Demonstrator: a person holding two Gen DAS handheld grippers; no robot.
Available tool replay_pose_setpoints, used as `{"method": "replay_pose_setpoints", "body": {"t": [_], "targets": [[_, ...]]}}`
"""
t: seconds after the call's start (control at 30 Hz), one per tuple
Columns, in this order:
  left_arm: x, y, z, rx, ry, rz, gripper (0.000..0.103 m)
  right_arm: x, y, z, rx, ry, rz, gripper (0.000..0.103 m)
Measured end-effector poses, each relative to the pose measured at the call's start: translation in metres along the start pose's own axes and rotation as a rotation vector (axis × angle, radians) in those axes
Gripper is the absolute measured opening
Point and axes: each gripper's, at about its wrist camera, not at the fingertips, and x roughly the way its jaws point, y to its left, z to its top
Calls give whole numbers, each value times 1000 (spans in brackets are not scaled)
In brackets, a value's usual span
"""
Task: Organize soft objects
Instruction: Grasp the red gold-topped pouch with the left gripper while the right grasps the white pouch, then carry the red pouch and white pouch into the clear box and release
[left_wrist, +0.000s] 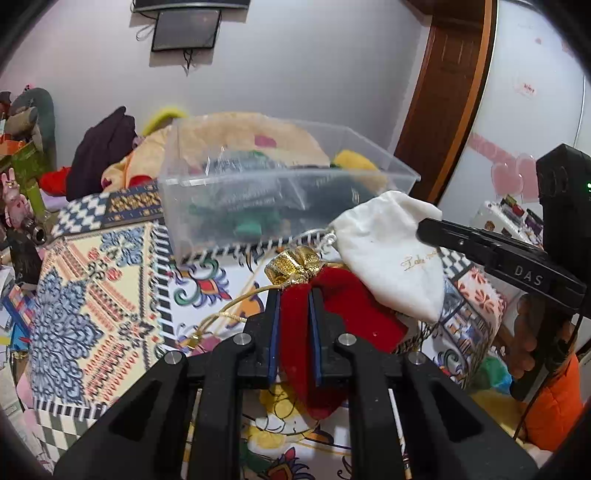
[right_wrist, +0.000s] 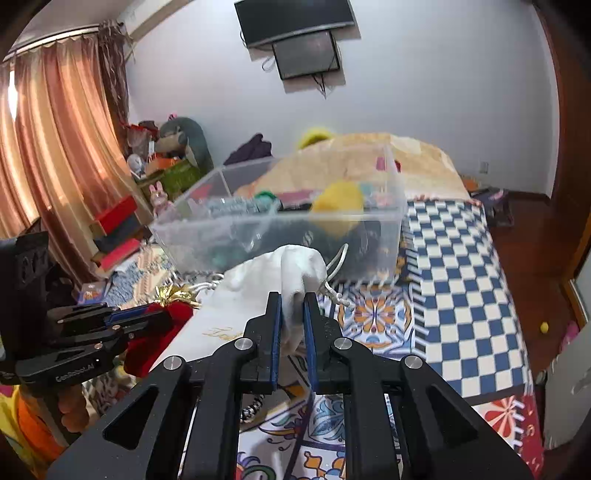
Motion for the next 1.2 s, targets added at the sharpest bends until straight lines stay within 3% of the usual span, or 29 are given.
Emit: {"method": "replay_pose_setpoints", "body": {"t": [0.3, 0.77, 1.0, 1.2], "targets": [[-26, 10, 24, -7, -87, 49, 14, -29, 6, 31, -46, -124, -29, 10], [-38, 18, 95, -2, -221, 142, 14, -38, 17, 78, -100, -297, -111, 10], [-18, 20, 116, 3, -228, 191, 14, -11, 22, 90, -107, -295, -141, 10], [16, 31, 121, -25, -181, 234, 14, 13, 19, 90, -102, -243, -147, 10]]}}
